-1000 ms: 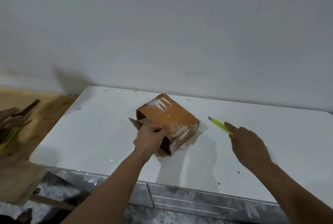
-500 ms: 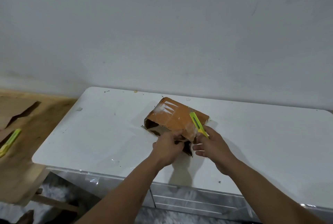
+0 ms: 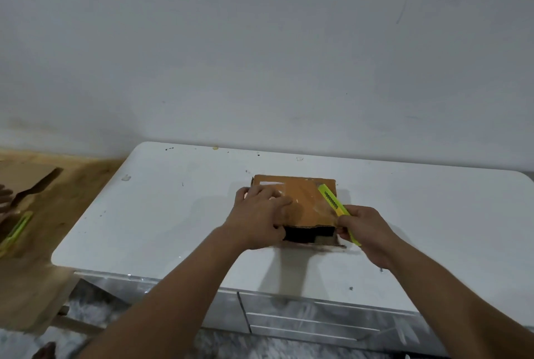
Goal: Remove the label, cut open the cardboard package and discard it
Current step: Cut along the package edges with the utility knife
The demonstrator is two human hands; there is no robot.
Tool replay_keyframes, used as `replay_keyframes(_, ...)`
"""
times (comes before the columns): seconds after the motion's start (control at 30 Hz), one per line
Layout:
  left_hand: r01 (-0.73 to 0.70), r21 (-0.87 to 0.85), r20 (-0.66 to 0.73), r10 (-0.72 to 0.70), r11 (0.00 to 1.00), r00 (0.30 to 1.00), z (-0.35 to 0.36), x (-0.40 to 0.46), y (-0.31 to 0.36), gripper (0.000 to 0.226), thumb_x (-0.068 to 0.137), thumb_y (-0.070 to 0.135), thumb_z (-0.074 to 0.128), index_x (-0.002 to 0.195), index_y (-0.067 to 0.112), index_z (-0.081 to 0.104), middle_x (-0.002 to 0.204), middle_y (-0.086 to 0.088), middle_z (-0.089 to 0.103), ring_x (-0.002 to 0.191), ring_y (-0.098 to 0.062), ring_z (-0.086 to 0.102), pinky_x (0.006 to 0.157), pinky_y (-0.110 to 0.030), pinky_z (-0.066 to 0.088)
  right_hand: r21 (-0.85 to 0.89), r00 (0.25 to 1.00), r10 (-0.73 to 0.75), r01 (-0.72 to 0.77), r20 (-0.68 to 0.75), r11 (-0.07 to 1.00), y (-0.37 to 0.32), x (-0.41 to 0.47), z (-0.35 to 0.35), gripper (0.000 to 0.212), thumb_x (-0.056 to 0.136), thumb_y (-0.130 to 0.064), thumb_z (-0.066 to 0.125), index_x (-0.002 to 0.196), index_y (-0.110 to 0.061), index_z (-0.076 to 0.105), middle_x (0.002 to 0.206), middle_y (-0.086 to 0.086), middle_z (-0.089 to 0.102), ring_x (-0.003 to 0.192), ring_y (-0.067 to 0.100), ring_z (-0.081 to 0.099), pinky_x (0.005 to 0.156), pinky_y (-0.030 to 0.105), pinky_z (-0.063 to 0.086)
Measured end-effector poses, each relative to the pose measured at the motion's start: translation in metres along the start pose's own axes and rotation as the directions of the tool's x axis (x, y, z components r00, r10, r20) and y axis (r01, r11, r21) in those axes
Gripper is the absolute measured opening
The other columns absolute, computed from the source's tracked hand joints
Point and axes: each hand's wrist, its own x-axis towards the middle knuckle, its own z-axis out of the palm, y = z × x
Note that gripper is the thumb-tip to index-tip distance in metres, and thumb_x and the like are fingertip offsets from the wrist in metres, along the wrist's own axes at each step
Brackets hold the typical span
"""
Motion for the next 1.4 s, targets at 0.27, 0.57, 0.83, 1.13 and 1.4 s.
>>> replay_keyframes(0.27, -0.139, -0.005, 0.222, 0.137, 0.990, 0.966, -0.006, 0.005, -0.010, 0.095, 0.074, 0.074, 0.063, 0.153, 0.048, 0.017, 0.168, 0.006, 0.006, 0.155, -0.025, -0.006, 0.124, -0.051, -0.004, -0.259, 0.999, -0.037, 0.035, -0.002, 0.965, -0.007, 0.018, -0.036, 0.015, 0.083, -0.016, 0.061, 0.083, -0.016, 0.076, 0.067, 0.001, 0.053, 0.062, 0.018, 0.044, 0.064, 0.031, 0.041)
replay_keyframes(0.57, 0.139, -0.426, 0.188, -0.063, 0.894, 0.980, 0.018, -0.005, -0.013, 0.149, 0.055, 0.065, 0.087, 0.158, 0.025, -0.012, 0.167, 0.013, -0.012, 0.154, -0.010, -0.007, 0.126, -0.038, 0.012, -0.313, 0.979, -0.160, 0.114, -0.123, 0.943, -0.008, 0.024, -0.043, 0.015, 0.084, -0.017, 0.057, 0.088, -0.022, 0.071, 0.073, 0.004, 0.060, 0.063, 0.021, 0.048, 0.062, 0.031, 0.037)
replay_keyframes(0.83, 0.090, -0.431, 0.001, -0.100, 0.898, 0.995, 0.041, -0.005, -0.008, 0.131, 0.050, 0.080, 0.073, 0.156, 0.024, 0.020, 0.155, 0.012, 0.017, 0.142, -0.018, 0.020, 0.120, -0.038, 0.024, -0.554, 0.907, -0.344, 0.160, -0.245, 0.817, -0.007, 0.038, -0.038, 0.036, 0.087, -0.004, 0.044, 0.114, -0.018, 0.064, 0.097, 0.006, 0.064, 0.086, 0.026, 0.056, 0.065, 0.031, 0.041)
replay_keyframes(1.13, 0.033, -0.530, -0.069, -0.082, 0.848, 0.994, 0.037, 0.010, -0.028, 0.031, 0.101, 0.036, 0.049, 0.124, 0.031, 0.070, 0.113, 0.006, 0.060, 0.106, -0.006, 0.056, 0.093, -0.022, 0.044, -0.686, 0.864, -0.478, 0.254, -0.155, 0.682, -0.013, 0.012, -0.042, 0.031, 0.096, -0.017, 0.044, 0.123, -0.024, 0.058, 0.087, -0.002, 0.061, 0.074, 0.018, 0.055, 0.062, 0.031, 0.040)
replay_keyframes(1.4, 0.096, -0.664, -0.094, -0.210, 0.742, 0.973, 0.030, 0.023, -0.024, 0.014, 0.088, 0.024, 0.073, 0.099, 0.030, 0.079, 0.080, 0.007, 0.068, 0.081, -0.006, 0.064, 0.073, -0.014, 0.046, -0.722, 0.901, -0.422, 0.360, 0.103, 0.591, -0.007, -0.045, -0.010, 0.026, 0.100, -0.025, 0.046, 0.122, -0.029, 0.058, 0.058, -0.007, 0.054, 0.048, 0.008, 0.051, 0.047, 0.022, 0.037)
